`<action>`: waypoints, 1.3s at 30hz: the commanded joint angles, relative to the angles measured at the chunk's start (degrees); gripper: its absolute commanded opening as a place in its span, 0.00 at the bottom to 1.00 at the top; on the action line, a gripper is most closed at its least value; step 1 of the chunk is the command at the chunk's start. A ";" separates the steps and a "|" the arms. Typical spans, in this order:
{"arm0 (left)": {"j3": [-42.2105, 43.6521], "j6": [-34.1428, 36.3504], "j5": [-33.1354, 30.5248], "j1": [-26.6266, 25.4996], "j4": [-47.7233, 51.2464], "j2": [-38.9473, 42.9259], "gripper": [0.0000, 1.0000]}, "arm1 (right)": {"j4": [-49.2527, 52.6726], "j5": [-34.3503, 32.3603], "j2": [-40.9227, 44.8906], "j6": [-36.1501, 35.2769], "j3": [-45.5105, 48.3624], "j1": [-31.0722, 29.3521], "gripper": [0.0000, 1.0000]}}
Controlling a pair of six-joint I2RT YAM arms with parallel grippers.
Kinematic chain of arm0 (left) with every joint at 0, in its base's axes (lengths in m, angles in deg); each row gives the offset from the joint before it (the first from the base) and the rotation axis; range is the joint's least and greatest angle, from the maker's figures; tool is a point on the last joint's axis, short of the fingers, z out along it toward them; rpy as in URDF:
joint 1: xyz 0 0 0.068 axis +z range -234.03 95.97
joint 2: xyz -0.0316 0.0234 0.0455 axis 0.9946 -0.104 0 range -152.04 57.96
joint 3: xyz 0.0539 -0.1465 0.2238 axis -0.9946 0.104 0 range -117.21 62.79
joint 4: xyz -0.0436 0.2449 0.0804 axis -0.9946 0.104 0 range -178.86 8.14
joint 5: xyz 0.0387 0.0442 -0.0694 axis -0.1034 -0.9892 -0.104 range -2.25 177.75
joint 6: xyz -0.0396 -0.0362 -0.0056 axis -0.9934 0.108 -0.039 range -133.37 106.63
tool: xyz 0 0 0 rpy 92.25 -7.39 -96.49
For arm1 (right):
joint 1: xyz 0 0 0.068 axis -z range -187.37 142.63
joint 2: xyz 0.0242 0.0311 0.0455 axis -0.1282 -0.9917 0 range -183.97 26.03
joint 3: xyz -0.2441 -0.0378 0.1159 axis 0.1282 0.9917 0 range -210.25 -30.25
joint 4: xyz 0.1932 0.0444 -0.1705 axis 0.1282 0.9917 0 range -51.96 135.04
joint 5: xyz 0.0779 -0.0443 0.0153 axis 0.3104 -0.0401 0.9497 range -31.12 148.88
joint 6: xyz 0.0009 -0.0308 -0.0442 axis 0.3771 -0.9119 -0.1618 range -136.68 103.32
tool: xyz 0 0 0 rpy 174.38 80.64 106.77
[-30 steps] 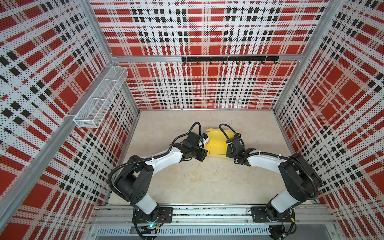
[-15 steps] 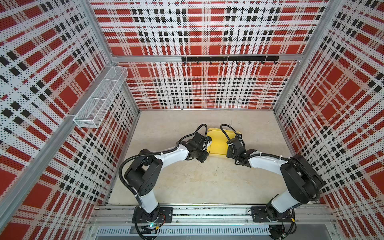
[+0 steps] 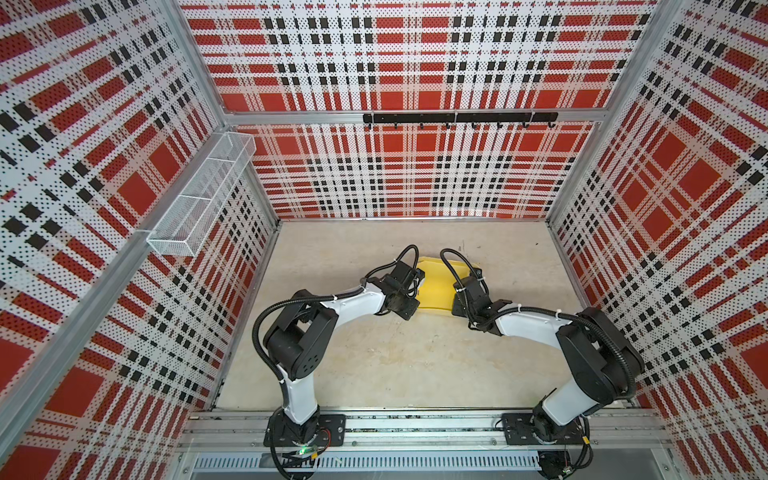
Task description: Fold the paper box
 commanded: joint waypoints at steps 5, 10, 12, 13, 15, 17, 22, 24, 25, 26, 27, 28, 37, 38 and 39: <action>-3.71 1.24 -3.34 -1.12 1.10 -2.98 0.00 | -3.94 1.11 -1.40 -0.19 0.78 0.31 0.10; -4.82 0.70 -1.17 -1.08 1.10 -3.14 0.00 | -4.40 1.15 -1.20 -0.17 1.11 0.23 0.10; -4.91 0.97 0.54 -1.14 0.79 -3.06 0.00 | -4.07 1.29 -1.31 -0.18 0.82 0.26 0.10; -4.82 1.01 1.46 -1.13 0.69 -2.90 0.00 | -4.01 1.30 -1.23 -0.10 0.76 0.29 0.10; -4.65 0.98 3.54 -0.89 0.09 -2.62 0.00 | -4.31 1.53 -1.03 -0.01 0.99 0.26 0.10; -4.63 0.35 4.78 -0.54 -0.22 -2.31 0.00 | -4.16 1.53 -0.89 -0.41 1.03 0.26 0.10; -4.12 -0.56 9.15 0.39 -1.24 -2.13 0.00 | -4.81 2.12 -0.35 0.42 2.08 0.18 0.10; -4.38 -0.30 10.08 0.30 -1.21 -2.27 0.00 | -4.38 2.25 -0.20 0.56 2.15 0.22 0.10; -4.48 -0.14 10.70 0.24 -1.10 -2.16 0.00 | -3.86 2.06 -0.09 0.50 1.96 0.22 0.10; -4.48 -0.07 11.17 0.19 -1.09 -2.02 0.00 | -3.62 1.85 0.08 0.51 1.88 0.22 0.10; -4.32 0.01 11.78 0.19 -1.10 -1.92 0.00 | -3.66 1.87 0.31 0.53 2.04 0.22 0.10; -4.06 0.16 12.47 0.20 -1.31 -1.83 0.00 | -4.10 1.88 0.52 0.63 2.26 0.10 0.10; -2.78 -4.38 13.42 2.34 -1.70 2.45 0.05 | -3.84 -0.10 2.73 -0.10 3.20 0.33 0.11; -2.23 -4.74 14.03 2.79 -2.01 3.55 0.08 | -4.14 0.53 2.60 -0.10 3.50 0.67 0.11; -1.87 -4.90 14.74 3.16 -2.17 4.77 0.10 | -4.08 1.40 2.51 -0.15 3.41 1.18 0.11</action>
